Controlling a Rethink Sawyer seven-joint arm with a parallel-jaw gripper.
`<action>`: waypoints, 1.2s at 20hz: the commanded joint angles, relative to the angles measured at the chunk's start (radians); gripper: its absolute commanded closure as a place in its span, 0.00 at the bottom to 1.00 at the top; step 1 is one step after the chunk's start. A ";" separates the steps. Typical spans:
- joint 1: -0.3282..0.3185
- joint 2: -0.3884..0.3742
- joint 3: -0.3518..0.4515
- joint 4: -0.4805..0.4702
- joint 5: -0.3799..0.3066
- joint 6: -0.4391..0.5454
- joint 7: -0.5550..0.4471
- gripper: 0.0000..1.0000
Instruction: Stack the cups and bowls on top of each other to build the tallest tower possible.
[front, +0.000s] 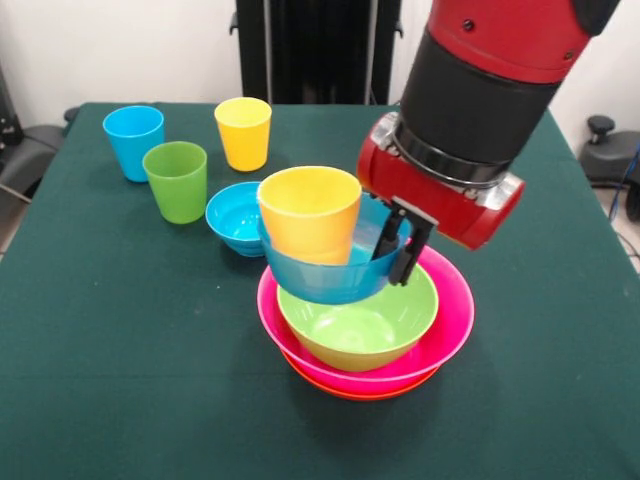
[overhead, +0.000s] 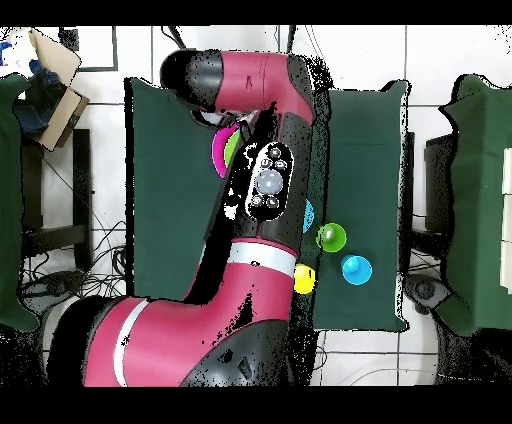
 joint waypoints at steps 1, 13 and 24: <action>-0.013 -0.023 0.141 0.159 -0.093 -0.048 -0.310 1.00; -0.020 0.002 0.209 0.126 -0.115 -0.061 -0.270 1.00; -0.022 -0.010 0.215 0.172 -0.153 -0.106 -0.257 1.00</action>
